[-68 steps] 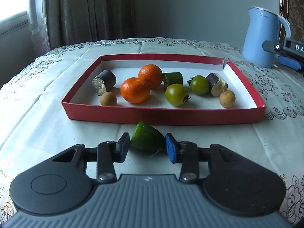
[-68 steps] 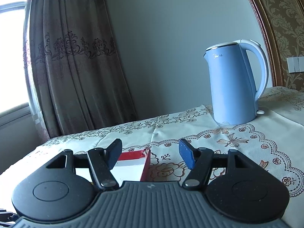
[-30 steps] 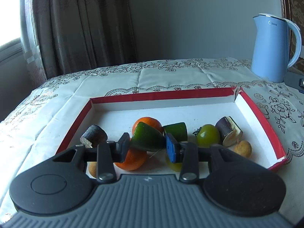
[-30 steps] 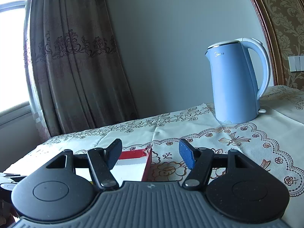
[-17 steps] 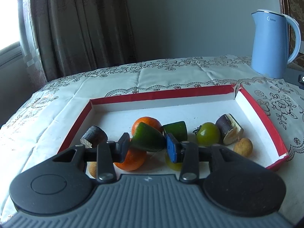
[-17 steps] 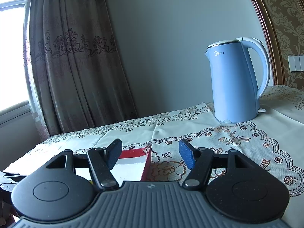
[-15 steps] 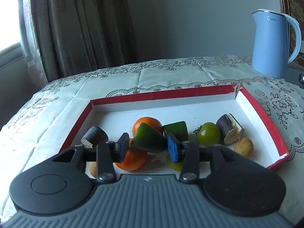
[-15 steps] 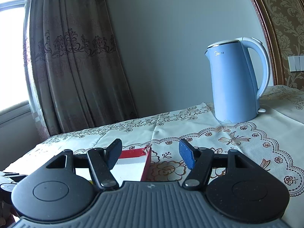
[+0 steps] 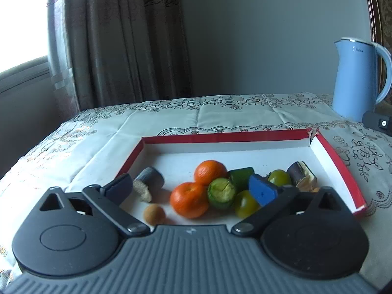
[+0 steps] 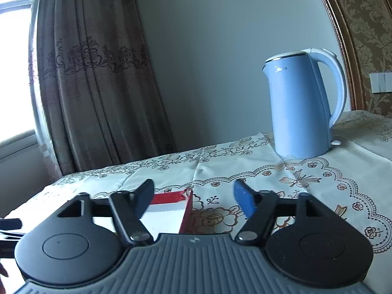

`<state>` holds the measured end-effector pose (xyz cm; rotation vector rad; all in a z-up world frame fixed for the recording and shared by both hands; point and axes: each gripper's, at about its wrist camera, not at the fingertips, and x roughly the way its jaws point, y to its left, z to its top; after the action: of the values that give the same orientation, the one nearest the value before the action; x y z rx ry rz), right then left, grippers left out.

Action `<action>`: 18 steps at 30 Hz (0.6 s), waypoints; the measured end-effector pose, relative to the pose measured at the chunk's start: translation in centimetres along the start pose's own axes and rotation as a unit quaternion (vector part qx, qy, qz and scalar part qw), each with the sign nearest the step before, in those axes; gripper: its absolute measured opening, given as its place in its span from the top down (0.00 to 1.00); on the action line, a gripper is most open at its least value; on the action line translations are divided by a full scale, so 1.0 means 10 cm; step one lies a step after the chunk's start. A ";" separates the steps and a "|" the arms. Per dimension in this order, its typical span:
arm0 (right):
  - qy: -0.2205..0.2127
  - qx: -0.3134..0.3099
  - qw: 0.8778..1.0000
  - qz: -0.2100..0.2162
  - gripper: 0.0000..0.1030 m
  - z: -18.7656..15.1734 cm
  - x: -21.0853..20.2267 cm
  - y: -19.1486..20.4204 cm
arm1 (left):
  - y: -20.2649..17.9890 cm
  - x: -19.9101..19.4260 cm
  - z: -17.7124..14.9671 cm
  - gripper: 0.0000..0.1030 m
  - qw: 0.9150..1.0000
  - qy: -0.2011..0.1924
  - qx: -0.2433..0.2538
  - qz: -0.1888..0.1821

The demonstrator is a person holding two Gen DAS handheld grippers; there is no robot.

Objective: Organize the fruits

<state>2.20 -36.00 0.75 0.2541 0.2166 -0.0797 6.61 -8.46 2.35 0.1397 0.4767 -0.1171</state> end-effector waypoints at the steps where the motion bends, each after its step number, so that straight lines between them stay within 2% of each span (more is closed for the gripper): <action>1: -0.002 -0.002 1.000 -0.003 0.26 -0.01 0.00 0.00 | 0.04 -0.04 -0.01 0.00 1.000 0.000 -0.002 -0.002; 6: -0.012 -0.009 1.000 -0.007 0.26 -0.03 -0.02 0.01 | 0.32 -0.26 -0.11 0.00 0.999 0.002 -0.038 -0.004; 9: -0.036 -0.017 0.999 -0.008 0.26 -0.03 -0.10 0.04 | 0.53 -0.38 -0.19 0.00 0.998 0.003 -0.070 -0.007; 13: -0.077 -0.059 0.995 -0.020 0.02 -0.04 -0.23 0.23 | 0.77 -0.48 -0.29 0.00 0.995 0.013 -0.099 0.010; 15: -0.087 -0.087 0.992 -0.032 0.01 -0.06 -0.28 0.38 | 0.86 -0.52 -0.33 0.00 0.994 0.017 -0.105 0.021; 18: -0.087 -0.140 0.986 -0.021 0.01 -0.11 -0.37 0.64 | 0.94 -0.60 -0.38 0.00 0.993 0.012 -0.111 0.033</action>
<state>-0.92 -29.30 2.06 -0.0386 0.0575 -0.1108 0.98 1.90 2.79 -0.0604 0.5057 0.0027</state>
